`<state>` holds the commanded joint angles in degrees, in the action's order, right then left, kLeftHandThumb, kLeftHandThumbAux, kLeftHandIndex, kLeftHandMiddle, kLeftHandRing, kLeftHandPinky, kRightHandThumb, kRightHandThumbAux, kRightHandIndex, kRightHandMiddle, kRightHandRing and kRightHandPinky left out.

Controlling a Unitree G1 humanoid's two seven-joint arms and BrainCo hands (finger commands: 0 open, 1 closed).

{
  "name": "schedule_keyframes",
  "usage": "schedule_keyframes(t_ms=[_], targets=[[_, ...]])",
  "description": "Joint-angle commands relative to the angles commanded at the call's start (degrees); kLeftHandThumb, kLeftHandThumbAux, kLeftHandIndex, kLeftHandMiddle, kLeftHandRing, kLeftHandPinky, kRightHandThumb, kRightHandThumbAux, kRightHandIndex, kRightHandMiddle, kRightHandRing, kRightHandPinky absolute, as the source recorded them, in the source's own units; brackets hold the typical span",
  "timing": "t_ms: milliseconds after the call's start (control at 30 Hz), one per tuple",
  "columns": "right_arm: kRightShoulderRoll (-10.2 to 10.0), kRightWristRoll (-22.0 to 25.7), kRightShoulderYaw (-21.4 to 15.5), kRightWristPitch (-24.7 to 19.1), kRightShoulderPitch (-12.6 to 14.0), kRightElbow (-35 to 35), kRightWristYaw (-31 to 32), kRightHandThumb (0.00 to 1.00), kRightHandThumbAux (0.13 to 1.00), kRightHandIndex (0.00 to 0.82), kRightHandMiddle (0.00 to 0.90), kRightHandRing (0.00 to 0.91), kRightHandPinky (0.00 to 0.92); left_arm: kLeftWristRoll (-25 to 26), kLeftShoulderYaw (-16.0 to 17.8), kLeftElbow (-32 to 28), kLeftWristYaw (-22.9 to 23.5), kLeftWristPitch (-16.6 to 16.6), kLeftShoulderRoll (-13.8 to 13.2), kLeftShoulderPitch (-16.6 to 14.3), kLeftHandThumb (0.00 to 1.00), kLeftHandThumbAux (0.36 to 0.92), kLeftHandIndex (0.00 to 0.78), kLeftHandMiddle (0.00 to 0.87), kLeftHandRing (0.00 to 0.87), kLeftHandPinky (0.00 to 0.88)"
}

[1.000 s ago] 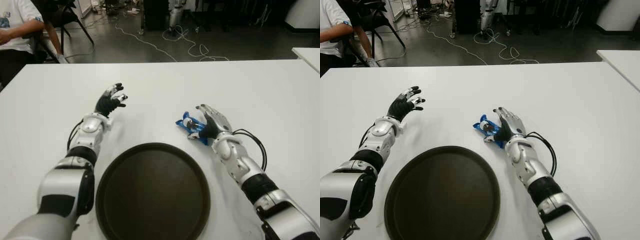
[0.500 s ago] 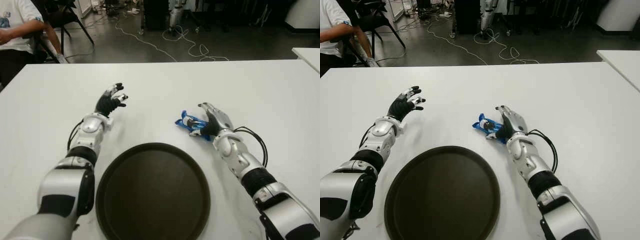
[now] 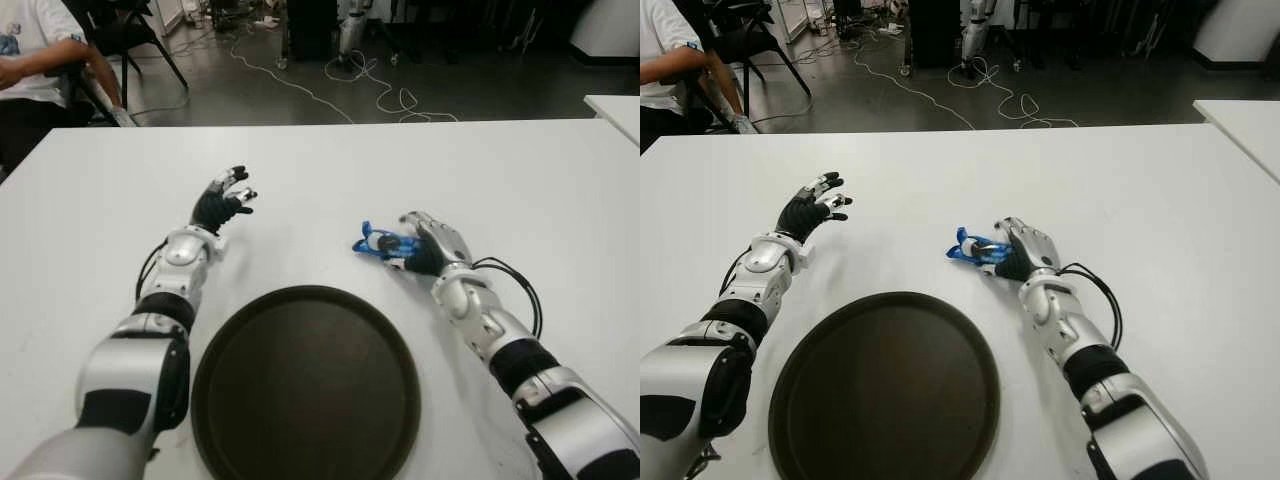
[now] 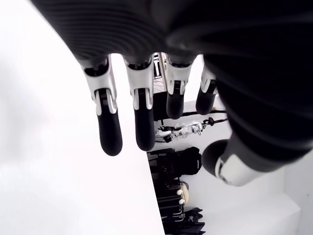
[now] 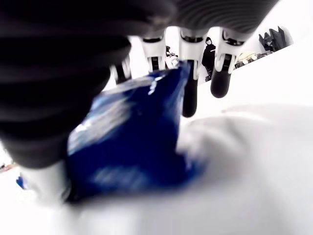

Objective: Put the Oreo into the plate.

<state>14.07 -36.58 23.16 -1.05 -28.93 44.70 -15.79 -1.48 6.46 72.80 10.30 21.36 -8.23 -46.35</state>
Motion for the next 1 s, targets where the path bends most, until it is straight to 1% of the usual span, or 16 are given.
schedule_keyframes(t_ms=[100, 233, 300, 467, 600, 700, 933, 1000], targets=[[0.36, -0.03, 0.11, -0.46, 0.28, -1.08, 0.52, 0.273, 0.651, 0.453, 0.48, 0.472, 0.486, -0.01, 0.0, -0.03, 0.02, 0.02, 0.08, -0.07, 0.216, 0.652, 0.043, 0.117, 0.227, 0.33], [0.63, -0.32, 0.32, -1.65, 0.43, -2.1, 1.25, 0.273, 0.649, 0.49, 0.521, 0.474, 0.479, -0.01, -0.02, -0.1, 0.0, -0.16, 0.12, -0.14, 0.216, 0.653, 0.04, 0.115, 0.227, 0.332], [0.69, -0.36, 0.32, -2.28, 0.51, -2.55, 1.71, 0.265, 0.646, 0.495, 0.534, 0.468, 0.468, -0.09, -0.08, -0.13, -0.06, -0.17, 0.12, -0.14, 0.215, 0.652, 0.038, 0.111, 0.228, 0.333], [0.85, -0.18, 0.02, -3.34, 0.83, -3.74, 2.99, 0.245, 0.644, 0.487, 0.526, 0.452, 0.451, -0.29, -0.27, -0.2, -0.4, -0.17, 0.16, -0.15, 0.217, 0.658, 0.042, 0.114, 0.225, 0.324], [1.03, 0.16, -0.35, -3.97, 1.26, -5.23, 3.93, 0.205, 0.639, 0.46, 0.46, 0.42, 0.418, -0.36, -0.33, -0.13, -0.69, -0.25, 0.17, -0.19, 0.223, 0.665, 0.049, 0.116, 0.23, 0.324], [1.14, 0.26, -0.57, -4.02, 1.55, -5.91, 4.2, 0.19, 0.642, 0.46, 0.45, 0.409, 0.402, -0.34, -0.35, -0.13, -0.76, -0.3, 0.18, -0.19, 0.228, 0.668, 0.049, 0.116, 0.233, 0.326], [1.5, -0.01, -0.64, -4.19, 1.98, -7.13, 4.88, 0.172, 0.664, 0.491, 0.529, 0.454, 0.438, -0.3, -0.42, -0.23, -1.04, -0.35, 0.26, -0.17, 0.225, 0.664, 0.052, 0.126, 0.233, 0.323], [1.61, -0.11, -0.6, -4.02, 2.06, -7.27, 4.83, 0.185, 0.676, 0.507, 0.565, 0.495, 0.472, -0.25, -0.41, -0.24, -1.13, -0.41, 0.29, -0.18, 0.224, 0.661, 0.051, 0.128, 0.233, 0.323]])
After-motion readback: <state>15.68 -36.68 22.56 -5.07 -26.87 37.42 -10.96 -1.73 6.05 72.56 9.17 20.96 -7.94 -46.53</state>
